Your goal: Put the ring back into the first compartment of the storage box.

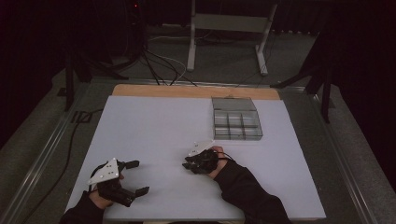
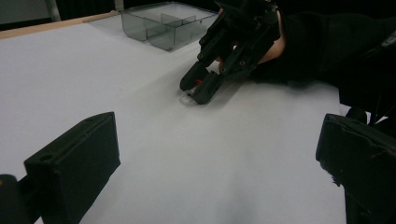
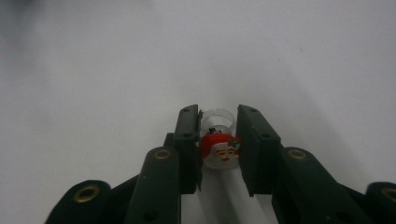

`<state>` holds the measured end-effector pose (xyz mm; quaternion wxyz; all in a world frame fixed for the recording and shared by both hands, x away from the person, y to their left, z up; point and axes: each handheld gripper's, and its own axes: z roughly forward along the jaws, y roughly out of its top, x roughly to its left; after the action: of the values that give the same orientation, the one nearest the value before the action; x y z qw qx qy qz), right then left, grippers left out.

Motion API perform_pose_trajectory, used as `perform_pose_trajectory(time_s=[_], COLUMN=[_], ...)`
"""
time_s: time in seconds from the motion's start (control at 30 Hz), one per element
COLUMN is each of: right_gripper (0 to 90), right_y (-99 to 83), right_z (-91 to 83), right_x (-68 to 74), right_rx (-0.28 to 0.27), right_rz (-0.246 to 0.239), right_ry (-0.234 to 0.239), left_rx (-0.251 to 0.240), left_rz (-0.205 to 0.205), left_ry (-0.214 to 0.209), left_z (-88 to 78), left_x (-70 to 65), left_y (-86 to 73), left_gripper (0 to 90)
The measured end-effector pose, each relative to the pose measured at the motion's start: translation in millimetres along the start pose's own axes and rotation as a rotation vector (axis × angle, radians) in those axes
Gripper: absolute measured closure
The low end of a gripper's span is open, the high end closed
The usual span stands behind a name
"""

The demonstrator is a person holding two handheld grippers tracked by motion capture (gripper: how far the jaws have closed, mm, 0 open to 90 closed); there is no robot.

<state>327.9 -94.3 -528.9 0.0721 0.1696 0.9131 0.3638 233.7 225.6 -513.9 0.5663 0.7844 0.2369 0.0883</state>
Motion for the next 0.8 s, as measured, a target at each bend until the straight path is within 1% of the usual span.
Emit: perform_pose_trajectory(time_s=[0.23,0.57,0.8], right_gripper=[71.3,71.4,71.4], right_y=[1.9,8.4,12.6], right_z=[-3.9,-13.8,-21.0], right_x=[-0.3,1.7,-0.4], right_rx=[0.003,-0.005,-0.007], right_rz=[0.02,0.026,0.044], right_ry=[0.001,0.005,0.005], left_rx=[0.0,0.001,-0.001], left_rz=[-0.001,-0.003,-0.005], left_ry=[0.001,0.003,0.002], left_z=[0.3,0.5,0.4], left_x=[0.3,0.5,0.6], left_y=[-0.1,0.0,-0.1], left_gripper=[0.5,0.5,0.5])
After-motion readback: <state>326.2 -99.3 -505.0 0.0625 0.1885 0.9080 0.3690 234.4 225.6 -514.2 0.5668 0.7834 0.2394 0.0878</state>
